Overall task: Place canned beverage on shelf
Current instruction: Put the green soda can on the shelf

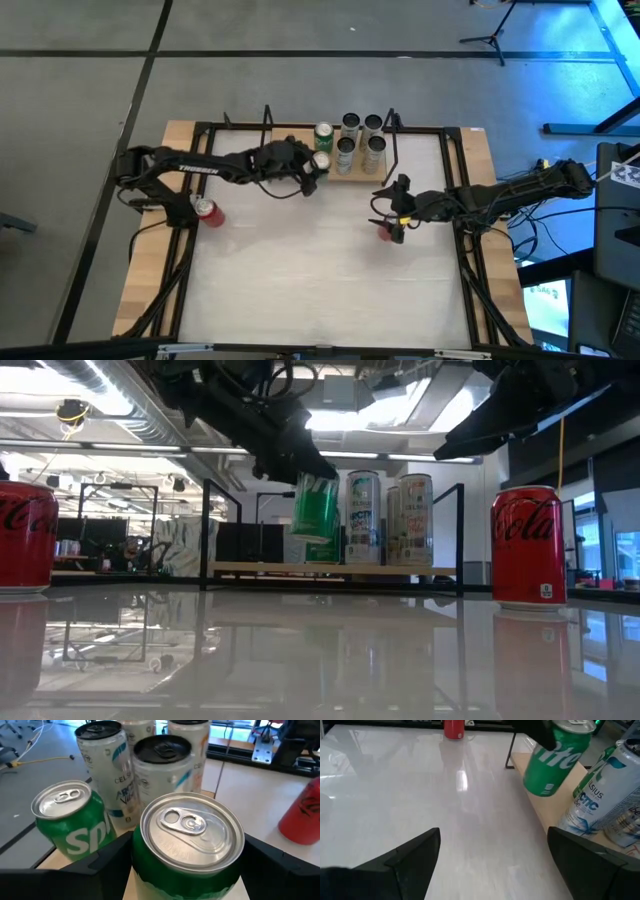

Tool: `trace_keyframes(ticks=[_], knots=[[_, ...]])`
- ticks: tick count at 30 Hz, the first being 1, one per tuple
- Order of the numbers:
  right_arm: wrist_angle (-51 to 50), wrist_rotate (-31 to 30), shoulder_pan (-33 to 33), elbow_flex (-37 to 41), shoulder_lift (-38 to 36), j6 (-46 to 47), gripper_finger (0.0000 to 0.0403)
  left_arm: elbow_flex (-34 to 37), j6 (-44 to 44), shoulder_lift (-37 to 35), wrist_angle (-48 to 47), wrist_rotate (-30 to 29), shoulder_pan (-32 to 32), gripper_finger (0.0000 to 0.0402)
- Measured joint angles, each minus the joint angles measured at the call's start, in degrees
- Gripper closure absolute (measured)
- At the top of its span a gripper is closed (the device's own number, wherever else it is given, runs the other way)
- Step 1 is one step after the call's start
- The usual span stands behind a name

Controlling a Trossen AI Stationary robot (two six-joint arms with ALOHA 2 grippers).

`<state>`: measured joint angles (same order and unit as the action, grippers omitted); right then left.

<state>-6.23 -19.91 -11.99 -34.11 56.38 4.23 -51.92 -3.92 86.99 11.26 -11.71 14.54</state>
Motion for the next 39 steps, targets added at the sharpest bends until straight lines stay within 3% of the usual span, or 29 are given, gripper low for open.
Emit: trace_keyframes(ticks=[25, 39], knots=[[0.29, -0.07, 0.02, 0.00, 1.95, 0.39, 0.0040, 0.07, -0.23, 7.16, 7.09, 2.22, 6.22, 0.0115], [0.29, -0.12, 0.02, 0.00, 1.90, 0.42, 0.0040, 0.07, -0.07, 7.16, 6.94, 2.19, 6.17, 0.0076]])
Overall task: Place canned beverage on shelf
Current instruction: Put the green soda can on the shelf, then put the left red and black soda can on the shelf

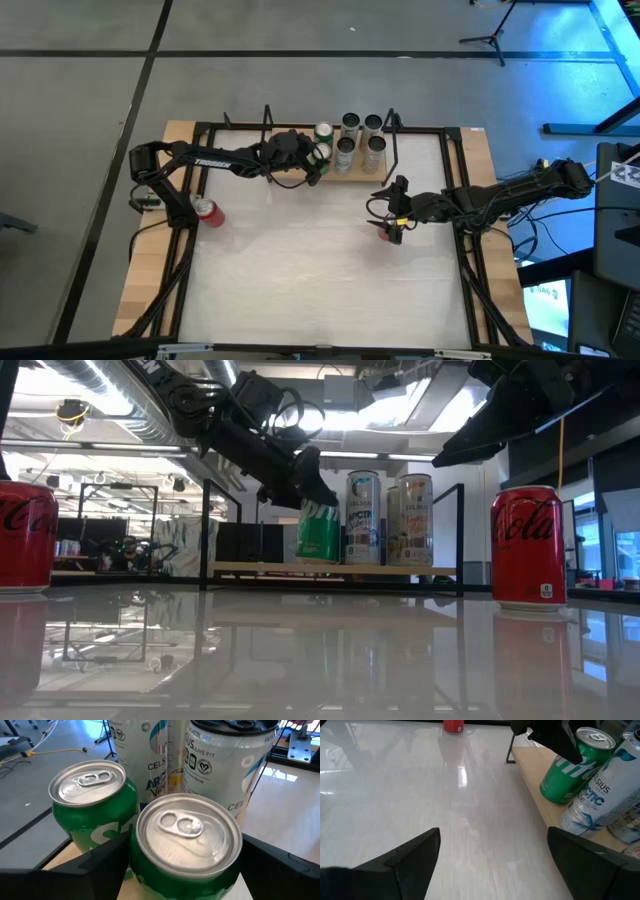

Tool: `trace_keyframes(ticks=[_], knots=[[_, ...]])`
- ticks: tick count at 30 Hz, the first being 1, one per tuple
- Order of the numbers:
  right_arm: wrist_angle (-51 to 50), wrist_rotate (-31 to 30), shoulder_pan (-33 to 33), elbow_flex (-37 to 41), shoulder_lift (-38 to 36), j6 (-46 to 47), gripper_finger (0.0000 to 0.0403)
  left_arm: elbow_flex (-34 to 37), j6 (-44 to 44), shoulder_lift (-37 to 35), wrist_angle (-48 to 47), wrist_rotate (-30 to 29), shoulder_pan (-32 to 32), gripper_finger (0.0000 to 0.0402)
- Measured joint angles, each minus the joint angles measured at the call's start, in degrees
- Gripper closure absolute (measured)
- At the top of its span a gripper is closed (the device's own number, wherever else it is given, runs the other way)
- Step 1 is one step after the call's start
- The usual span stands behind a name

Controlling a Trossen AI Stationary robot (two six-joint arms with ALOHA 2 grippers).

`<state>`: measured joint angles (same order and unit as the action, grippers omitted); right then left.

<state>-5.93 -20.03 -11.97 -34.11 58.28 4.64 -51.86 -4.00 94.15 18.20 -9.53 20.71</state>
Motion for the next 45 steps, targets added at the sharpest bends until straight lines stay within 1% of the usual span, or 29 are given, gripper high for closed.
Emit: trace_keyframes(ticks=[5, 13, 16, 20, 26, 29, 33, 36, 42, 45], knots=[[0.00, 0.04, 0.00, 0.00, 0.00, 0.00, 0.0040, -0.04, -0.36, 0.00, 0.20, -0.04, 0.00, 0.0067], [0.00, 0.07, 0.00, 0.00, 0.00, 0.00, 0.0040, -0.07, -0.36, -0.04, 0.03, 0.01, -0.02, 0.0041], [-0.01, 0.09, 0.00, 0.00, 0.00, 0.00, 0.0040, -0.41, -0.10, -0.73, -0.27, 0.02, -0.17, 0.0039], [-0.07, 0.09, 0.00, 0.00, 0.00, 0.00, 0.0040, -1.31, 0.08, -3.39, -1.56, 0.00, -0.55, 0.0038], [-0.20, 0.11, -0.02, 0.00, -0.02, 0.00, 0.0040, -2.34, 2.68, -9.16, -7.49, -0.04, -1.29, 0.0038], [-0.20, 0.11, -0.02, 0.00, -0.01, 0.00, 0.0040, -2.36, 2.87, -12.76, -9.61, -0.02, -2.80, 0.0038], [-0.20, 0.13, -0.02, 0.00, -0.02, 0.00, 0.0040, -2.40, 2.83, -18.23, -14.81, -0.32, -6.13, 0.0038], [-0.17, 0.13, -0.02, 0.00, -0.02, 0.00, 0.0040, -2.40, 1.94, -22.44, -20.98, -2.36, -9.49, 0.0038], [-0.09, 0.13, -0.02, 0.00, -0.02, 0.00, 0.0040, -2.40, -5.48, -29.31, -35.28, -10.29, -16.02, 0.0038], [-0.08, 0.13, -0.02, 0.00, -0.02, -0.02, 0.0040, -2.40, -11.71, -32.11, -43.72, -10.85, -18.99, 0.0038]])
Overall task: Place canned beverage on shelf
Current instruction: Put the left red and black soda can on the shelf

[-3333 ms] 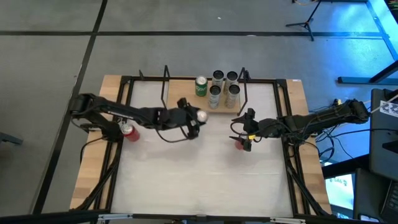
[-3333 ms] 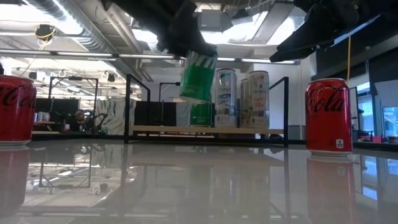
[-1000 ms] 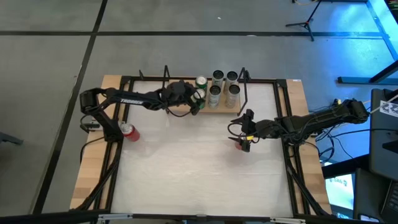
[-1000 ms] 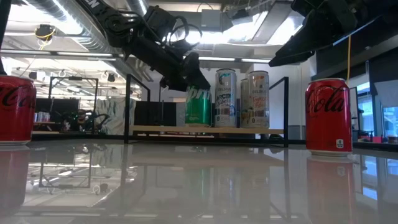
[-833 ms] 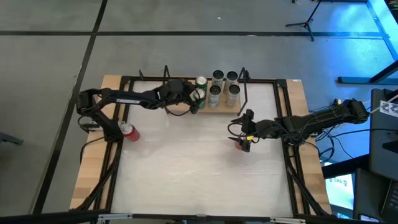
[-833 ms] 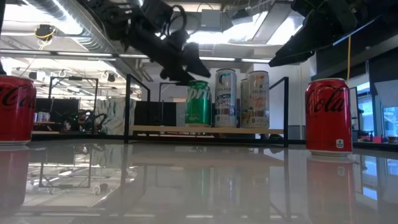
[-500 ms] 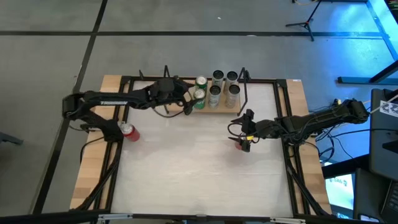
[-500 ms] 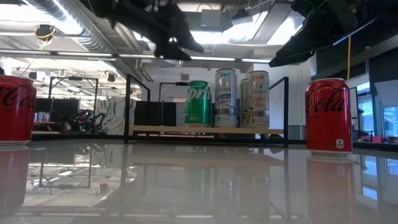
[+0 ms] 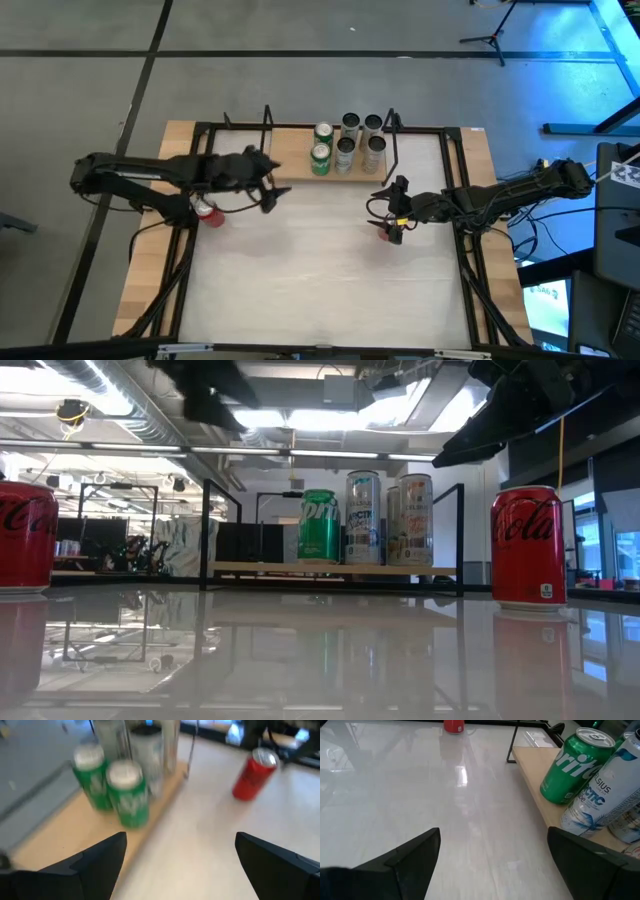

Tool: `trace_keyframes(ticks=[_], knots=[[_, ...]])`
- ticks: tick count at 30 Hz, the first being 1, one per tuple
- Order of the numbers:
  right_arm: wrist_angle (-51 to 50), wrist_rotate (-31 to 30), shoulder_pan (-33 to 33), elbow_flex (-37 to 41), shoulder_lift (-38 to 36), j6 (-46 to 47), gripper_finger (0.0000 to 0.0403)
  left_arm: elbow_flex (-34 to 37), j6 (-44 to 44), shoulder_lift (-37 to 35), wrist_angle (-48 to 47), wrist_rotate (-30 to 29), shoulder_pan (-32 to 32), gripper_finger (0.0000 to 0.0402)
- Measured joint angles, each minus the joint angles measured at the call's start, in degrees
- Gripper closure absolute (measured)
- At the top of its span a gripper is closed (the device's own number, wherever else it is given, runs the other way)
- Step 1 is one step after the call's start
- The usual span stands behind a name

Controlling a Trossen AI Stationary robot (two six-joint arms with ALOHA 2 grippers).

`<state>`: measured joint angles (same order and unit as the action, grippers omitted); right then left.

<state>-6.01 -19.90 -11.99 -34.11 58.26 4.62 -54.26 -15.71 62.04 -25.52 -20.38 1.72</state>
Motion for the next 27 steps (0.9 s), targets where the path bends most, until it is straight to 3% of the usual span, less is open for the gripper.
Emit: trace_keyframes(ticks=[15, 27], knots=[[0.23, -0.46, 0.00, 0.02, 0.00, -0.39, 0.0040, 0.00, -35.66, -5.12, -40.67, 5.06, -9.35, 0.0038], [2.03, -0.46, 0.00, 0.02, 0.00, -0.47, 0.0040, 0.04, -42.27, -4.59, -53.48, 6.62, -7.36, 0.0045]])
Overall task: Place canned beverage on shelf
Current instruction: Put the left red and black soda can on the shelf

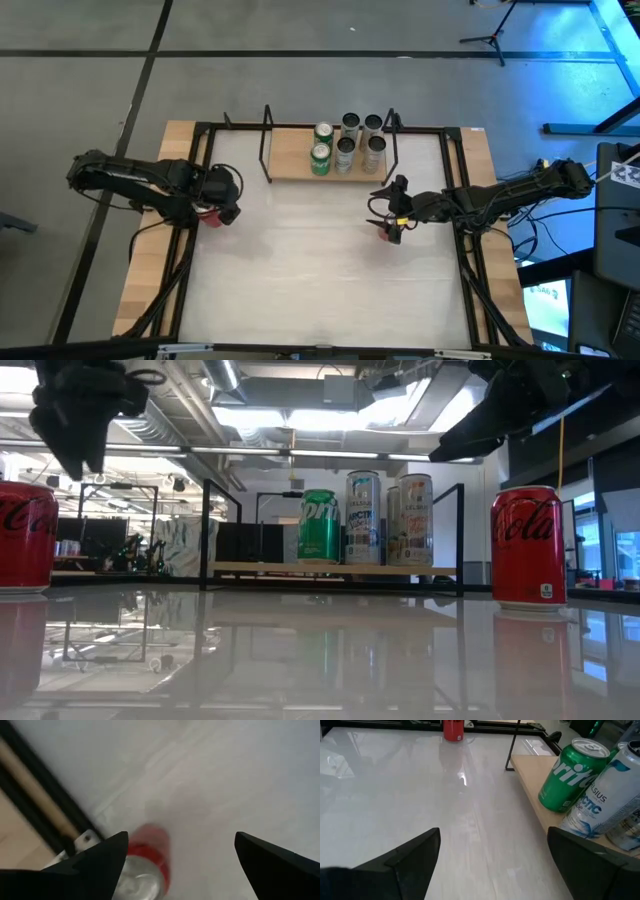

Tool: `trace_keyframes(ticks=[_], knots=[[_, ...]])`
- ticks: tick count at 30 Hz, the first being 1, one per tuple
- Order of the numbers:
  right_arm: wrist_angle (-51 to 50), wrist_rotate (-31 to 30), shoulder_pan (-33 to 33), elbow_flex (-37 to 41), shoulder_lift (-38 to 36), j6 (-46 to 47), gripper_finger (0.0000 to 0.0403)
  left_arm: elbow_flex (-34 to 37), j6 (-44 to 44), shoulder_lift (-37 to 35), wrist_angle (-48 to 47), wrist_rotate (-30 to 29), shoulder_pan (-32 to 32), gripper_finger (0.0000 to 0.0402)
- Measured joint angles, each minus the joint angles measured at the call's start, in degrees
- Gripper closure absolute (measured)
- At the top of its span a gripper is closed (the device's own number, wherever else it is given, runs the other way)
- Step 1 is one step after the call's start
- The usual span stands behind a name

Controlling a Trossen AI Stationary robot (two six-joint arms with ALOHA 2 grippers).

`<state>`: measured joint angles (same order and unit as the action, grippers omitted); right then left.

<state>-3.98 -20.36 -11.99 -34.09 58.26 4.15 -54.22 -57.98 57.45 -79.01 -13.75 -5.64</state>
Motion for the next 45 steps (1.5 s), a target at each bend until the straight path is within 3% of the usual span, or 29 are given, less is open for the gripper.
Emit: trace_keyframes(ticks=[7, 13, 24, 38, 45], knots=[[0.75, 0.00, 0.00, 0.00, 0.00, -0.16, 0.0040, 0.00, 0.45, 1.57, -7.17, 6.88, 2.68, 0.0052], [0.86, 0.01, 0.00, 0.00, 0.00, -1.16, 0.0040, 0.02, 0.04, 2.37, -7.93, 10.78, 2.68, 0.0052], [0.87, 0.02, 0.00, 0.00, 0.00, -1.14, 0.0040, 0.50, 0.06, 5.21, -10.44, 7.75, 2.68, 0.0053], [0.93, 0.02, 0.00, 0.00, 0.02, -1.10, 0.0040, 5.44, 4.12, 8.24, -6.93, 9.48, 2.68, 0.0053], [0.93, 0.02, 0.01, 0.00, 0.02, -1.08, 0.0040, 7.31, 7.66, 8.16, -2.74, 11.04, 2.69, 0.0082]])
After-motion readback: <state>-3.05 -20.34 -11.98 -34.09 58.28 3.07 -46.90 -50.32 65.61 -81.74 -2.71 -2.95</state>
